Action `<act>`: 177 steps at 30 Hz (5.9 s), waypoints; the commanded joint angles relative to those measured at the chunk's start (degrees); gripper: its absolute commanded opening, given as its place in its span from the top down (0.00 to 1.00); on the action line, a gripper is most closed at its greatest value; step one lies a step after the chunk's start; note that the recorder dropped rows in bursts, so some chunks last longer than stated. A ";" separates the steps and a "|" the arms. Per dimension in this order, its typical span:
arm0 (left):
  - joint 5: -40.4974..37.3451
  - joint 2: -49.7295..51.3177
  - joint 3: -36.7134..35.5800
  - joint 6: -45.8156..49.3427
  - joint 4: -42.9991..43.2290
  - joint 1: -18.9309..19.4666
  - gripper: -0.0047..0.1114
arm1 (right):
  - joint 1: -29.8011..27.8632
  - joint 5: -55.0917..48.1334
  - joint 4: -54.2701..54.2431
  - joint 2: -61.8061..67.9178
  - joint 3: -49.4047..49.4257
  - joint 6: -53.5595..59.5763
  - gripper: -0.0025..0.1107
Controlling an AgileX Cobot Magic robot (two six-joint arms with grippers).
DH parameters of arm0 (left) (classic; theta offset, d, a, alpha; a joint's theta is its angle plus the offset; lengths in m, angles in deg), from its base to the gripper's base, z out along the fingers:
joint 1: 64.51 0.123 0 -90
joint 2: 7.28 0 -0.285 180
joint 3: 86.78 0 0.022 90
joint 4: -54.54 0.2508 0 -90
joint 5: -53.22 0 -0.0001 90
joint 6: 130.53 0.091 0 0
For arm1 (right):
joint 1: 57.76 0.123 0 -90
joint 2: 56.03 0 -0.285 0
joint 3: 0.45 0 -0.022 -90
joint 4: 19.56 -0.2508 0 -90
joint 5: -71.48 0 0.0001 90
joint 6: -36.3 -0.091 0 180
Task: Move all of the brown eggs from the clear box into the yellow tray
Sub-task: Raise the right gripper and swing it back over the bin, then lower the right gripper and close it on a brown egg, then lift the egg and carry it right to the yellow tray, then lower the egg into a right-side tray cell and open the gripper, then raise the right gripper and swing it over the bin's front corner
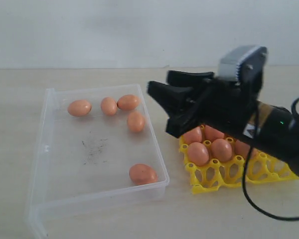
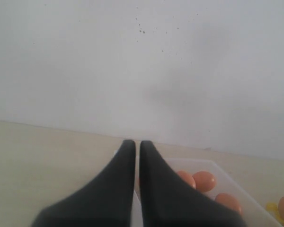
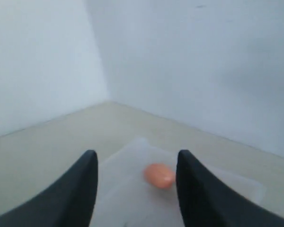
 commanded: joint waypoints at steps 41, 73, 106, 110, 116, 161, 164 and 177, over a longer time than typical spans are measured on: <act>0.92 -0.15 0.18 -0.42 -0.61 -0.28 0.93 | 8.77 -116.35 -34.09 43.90 -86.58 16.31 0.97; 0.92 -0.15 0.18 -0.42 -0.61 -0.28 0.93 | 19.36 -86.37 -21.72 1.18 -36.40 22.79 0.98; 0.92 -0.15 0.18 -0.42 -0.61 -0.28 0.93 | -7.97 -11.95 -44.66 -7.17 21.03 11.45 0.98; 0.92 -0.15 0.18 -0.42 -0.61 -0.28 0.93 | -7.97 -6.92 -44.88 1.50 19.13 11.08 0.98; 0.92 -0.15 0.18 -0.42 -0.61 -0.28 0.93 | -7.97 -1.53 -45.10 8.92 16.84 9.57 0.98; 0.92 -0.15 0.18 -0.42 -0.61 -0.28 0.93 | 1.81 -33.90 70.23 -12.12 -18.42 -77.15 0.96; 0.92 -0.15 0.18 -0.42 -0.61 -0.28 0.93 | 6.09 -26.49 70.23 -5.69 -22.02 -77.21 0.79; 0.92 -0.15 0.18 -0.42 -0.61 -0.28 0.93 | 15.11 -48.06 70.23 -0.27 -22.11 -38.97 0.98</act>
